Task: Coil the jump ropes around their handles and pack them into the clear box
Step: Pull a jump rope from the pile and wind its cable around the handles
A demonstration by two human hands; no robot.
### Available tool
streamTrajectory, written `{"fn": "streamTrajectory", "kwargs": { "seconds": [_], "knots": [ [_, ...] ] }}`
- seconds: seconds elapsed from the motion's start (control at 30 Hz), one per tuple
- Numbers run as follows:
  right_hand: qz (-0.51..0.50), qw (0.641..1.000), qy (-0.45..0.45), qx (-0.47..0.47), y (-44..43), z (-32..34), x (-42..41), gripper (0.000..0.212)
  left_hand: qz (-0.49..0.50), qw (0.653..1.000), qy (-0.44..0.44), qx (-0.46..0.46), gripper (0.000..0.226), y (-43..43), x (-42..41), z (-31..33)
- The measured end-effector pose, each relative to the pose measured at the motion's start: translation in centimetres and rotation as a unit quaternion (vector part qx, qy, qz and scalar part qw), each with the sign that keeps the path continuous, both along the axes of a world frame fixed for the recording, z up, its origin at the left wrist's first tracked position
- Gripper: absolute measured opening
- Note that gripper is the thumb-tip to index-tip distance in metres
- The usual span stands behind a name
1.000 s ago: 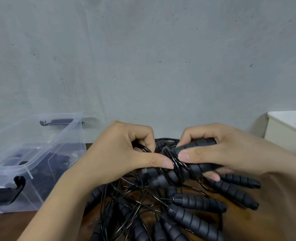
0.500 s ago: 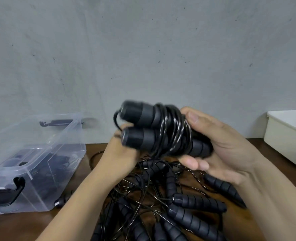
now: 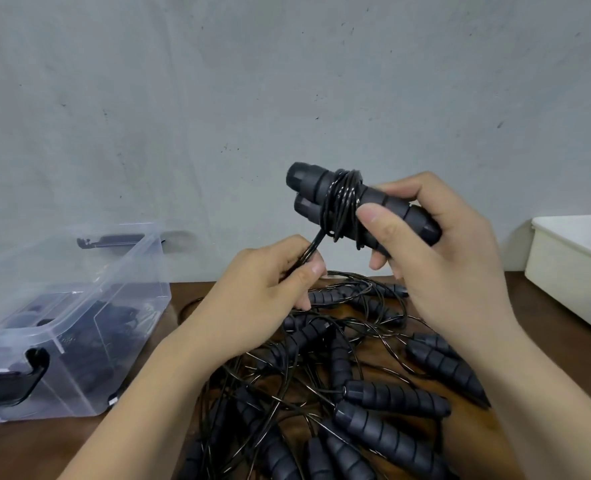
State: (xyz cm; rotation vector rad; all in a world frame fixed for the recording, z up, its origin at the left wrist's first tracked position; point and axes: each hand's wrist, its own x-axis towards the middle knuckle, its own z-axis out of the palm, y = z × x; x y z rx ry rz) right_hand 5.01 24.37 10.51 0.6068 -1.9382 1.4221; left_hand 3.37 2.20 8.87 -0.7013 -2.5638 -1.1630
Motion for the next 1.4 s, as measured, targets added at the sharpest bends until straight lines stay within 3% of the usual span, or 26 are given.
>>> {"fn": "streamTrajectory", "kwargs": {
  "seconds": [0.1,0.2,0.33,0.5,0.67,0.87,0.93,1.03,1.17,1.3,1.4],
  "knots": [
    [-0.082,0.989,0.064,0.105,0.0,-0.5,-0.4,0.016,0.017,1.0,-0.015,0.016,0.026,-1.0,-0.1,0.4],
    [-0.108,0.974,0.025,0.196,0.2,-0.8,-1.2,0.02,0.035,0.999,0.0,-0.004,0.026,-1.6,-0.1,0.6],
    [-0.037,0.965,-0.096,0.243,0.6,-0.3,-1.3,0.015,0.04,0.999,0.019,-0.021,0.021,-1.6,-0.1,0.7],
    [0.116,0.929,-0.235,0.263,2.2,1.0,-0.7,0.019,-0.009,1.0,-0.024,0.009,0.037,-1.4,0.6,1.0],
    [0.24,0.898,-0.307,0.204,3.1,1.6,-0.6,0.022,-0.097,0.991,-0.069,0.068,0.043,-1.8,0.1,0.8],
    [0.386,0.86,-0.323,0.09,2.8,0.9,-0.7,0.028,-0.148,0.967,-0.042,0.205,0.082,-1.9,-0.4,0.2],
    [0.407,0.861,-0.305,0.022,2.2,0.8,-0.7,0.025,-0.143,0.959,-0.042,0.241,0.083,-1.9,-0.4,0.1],
    [0.396,0.872,-0.28,-0.069,1.4,0.6,-0.8,0.024,-0.09,0.955,-0.055,0.276,0.035,-1.3,-0.8,-0.5],
    [0.36,0.891,-0.234,-0.149,1.1,0.4,-1.2,0.024,-0.052,0.958,-0.093,0.265,0.048,0.6,-0.8,-1.3],
    [0.262,0.936,-0.187,-0.141,1.1,0.3,-1.5,0.027,-0.035,0.967,-0.11,0.227,0.049,1.3,-0.8,-1.1],
    [0.173,0.97,-0.13,-0.108,1.1,0.2,-1.9,0.023,-0.008,0.988,-0.084,0.133,0.041,0.8,-0.7,-1.1]
  ]
}}
